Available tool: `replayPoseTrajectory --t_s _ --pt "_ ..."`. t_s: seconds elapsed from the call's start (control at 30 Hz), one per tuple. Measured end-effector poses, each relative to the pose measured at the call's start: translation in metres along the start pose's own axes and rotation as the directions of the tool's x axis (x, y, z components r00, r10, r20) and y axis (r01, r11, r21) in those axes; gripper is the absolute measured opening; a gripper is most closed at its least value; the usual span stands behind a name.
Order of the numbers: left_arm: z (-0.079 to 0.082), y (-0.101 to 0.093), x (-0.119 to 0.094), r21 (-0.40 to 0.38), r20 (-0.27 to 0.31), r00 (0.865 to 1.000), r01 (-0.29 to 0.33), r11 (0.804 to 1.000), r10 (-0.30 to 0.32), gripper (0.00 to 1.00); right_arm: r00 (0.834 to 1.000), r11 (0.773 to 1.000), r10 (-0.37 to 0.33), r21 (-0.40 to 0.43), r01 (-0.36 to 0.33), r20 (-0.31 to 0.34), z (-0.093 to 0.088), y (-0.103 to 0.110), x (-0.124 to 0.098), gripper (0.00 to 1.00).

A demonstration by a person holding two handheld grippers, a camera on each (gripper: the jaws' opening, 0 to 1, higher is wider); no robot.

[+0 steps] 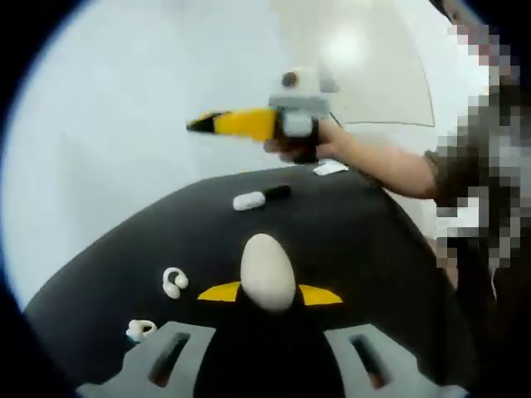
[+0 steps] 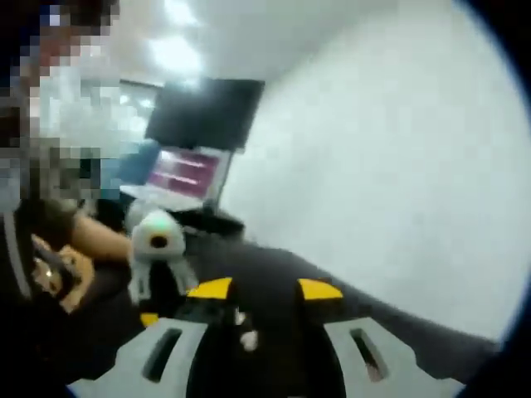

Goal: Pick up three earphones and place each one into its charging case using tactile feedback, ensure that each earphone is properly inserted and securely positioned inside the case.

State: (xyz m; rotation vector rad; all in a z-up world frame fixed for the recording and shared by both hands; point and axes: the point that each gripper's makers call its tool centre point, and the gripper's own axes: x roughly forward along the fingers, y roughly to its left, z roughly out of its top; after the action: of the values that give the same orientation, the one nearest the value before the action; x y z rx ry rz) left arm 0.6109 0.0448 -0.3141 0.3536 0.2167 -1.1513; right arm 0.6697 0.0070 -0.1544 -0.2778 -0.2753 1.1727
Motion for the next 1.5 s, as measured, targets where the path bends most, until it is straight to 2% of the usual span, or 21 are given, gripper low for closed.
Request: replayPoseTrajectory --t_s 0.03,0.1,0.17,0.27,0.33,0.4,0.47,0.5,0.53,0.6,0.63,0.73,0.8,0.83,0.87,0.93,1.0,1.03,1.2,1.4,1.5 --pt "0.0 0.0 0.0 0.003 0.001 1.0 0.001 1.0 -0.001 0.21 0.999 1.0 0.004 -0.022 -0.003 0.037 0.015 -0.003 0.0 0.3" --pt "0.0 -0.001 0.001 0.0 0.005 1.0 0.002 1.0 -0.002 0.21 0.994 1.0 0.009 0.012 -0.011 0.111 0.035 -0.005 -0.002 0.3" --pt "0.0 -0.001 0.001 -0.002 0.006 1.0 0.004 1.0 -0.004 0.21 0.995 0.996 0.03 0.08 -0.038 0.095 0.026 0.004 -0.004 0.3" --pt "0.0 0.001 0.001 0.003 0.004 1.0 -0.01 1.0 0.01 0.21 0.988 0.976 0.152 0.158 -0.148 -0.01 -0.029 0.045 -0.005 0.3" --pt "0.0 0.0 0.002 -0.002 0.004 1.0 -0.007 1.0 0.007 0.21 0.958 0.94 0.268 0.246 -0.237 -0.1 -0.066 0.076 -0.01 0.31" --pt "0.0 0.0 0.003 -0.012 0.008 1.0 0.0 1.0 0.0 0.21 0.932 0.893 0.345 0.344 -0.29 -0.11 -0.087 0.098 -0.015 0.31" --pt "-0.001 0.0 0.002 -0.017 0.01 1.0 0.003 1.0 -0.003 0.2 0.926 0.851 0.37 0.428 -0.304 -0.078 -0.101 0.107 -0.018 0.31" --pt "-0.001 0.0 0.002 -0.014 0.013 1.0 0.005 1.0 -0.005 0.2 0.898 0.834 0.404 0.473 -0.284 -0.173 -0.116 0.112 -0.021 0.3" --pt "-0.001 -0.001 0.002 -0.004 0.014 1.0 0.01 1.0 -0.009 0.2 0.865 0.841 0.44 0.449 -0.302 -0.243 -0.127 0.116 -0.023 0.31" --pt "0.0 -0.006 0.002 0.0 0.02 0.999 0.039 0.999 -0.039 0.19 0.877 0.86 0.424 0.404 -0.311 -0.228 -0.13 0.118 -0.016 0.3" --pt "0.002 -0.009 0.003 -0.011 0.029 0.998 0.06 0.998 -0.059 0.19 0.867 0.858 0.434 0.404 -0.316 -0.245 -0.13 0.12 -0.016 0.3" --pt "0.0 -0.02 0.004 -0.044 0.03 0.992 0.125 0.991 -0.124 0.18 0.877 0.85 0.446 0.391 -0.352 -0.181 -0.116 0.128 -0.014 0.3" --pt "0.0 -0.021 0.005 -0.058 0.032 0.99 0.137 0.989 -0.135 0.17 0.856 0.838 0.484 0.376 -0.395 -0.179 -0.112 0.14 -0.013 0.28" --pt "0.001 -0.022 0.005 -0.066 0.031 0.989 0.148 0.987 -0.146 0.17 0.854 0.838 0.487 0.372 -0.399 -0.183 -0.112 0.143 -0.012 0.26" --pt "0.0 -0.027 0.003 -0.09 0.027 0.983 0.182 0.979 -0.18 0.17 0.849 0.85 0.485 0.342 -0.401 -0.209 -0.115 0.144 -0.011 0.25" --pt "-0.001 -0.024 0.002 -0.097 0.03 0.985 0.172 0.98 -0.17 0.17 0.857 0.842 0.479 0.377 -0.386 -0.193 -0.115 0.142 -0.01 0.25" --pt "0.001 -0.024 0.002 -0.096 0.037 0.985 0.17 0.981 -0.168 0.18 0.857 0.808 0.483 0.469 -0.357 -0.181 -0.116 0.14 -0.011 0.25" --pt "0.001 -0.024 0.001 -0.099 0.037 0.985 0.169 0.981 -0.167 0.19 0.861 0.802 0.476 0.49 -0.341 -0.18 -0.117 0.137 -0.01 0.25" --pt "-0.003 -0.021 0.002 -0.109 0.025 0.989 0.144 0.984 -0.142 0.21 0.869 0.804 0.453 0.513 -0.301 -0.2 -0.127 0.129 -0.009 0.27" --pt "-0.002 -0.017 0.0 -0.099 0.032 0.991 0.131 0.986 -0.128 0.23 0.867 0.809 0.464 0.487 -0.33 -0.183 -0.124 0.132 -0.01 0.23" --pt "0.011 -0.01 -0.003 -0.146 0.111 0.989 0.115 0.983 -0.1 0.34 0.865 0.775 0.47 0.552 -0.309 -0.176 -0.124 0.128 -0.01 0.22"
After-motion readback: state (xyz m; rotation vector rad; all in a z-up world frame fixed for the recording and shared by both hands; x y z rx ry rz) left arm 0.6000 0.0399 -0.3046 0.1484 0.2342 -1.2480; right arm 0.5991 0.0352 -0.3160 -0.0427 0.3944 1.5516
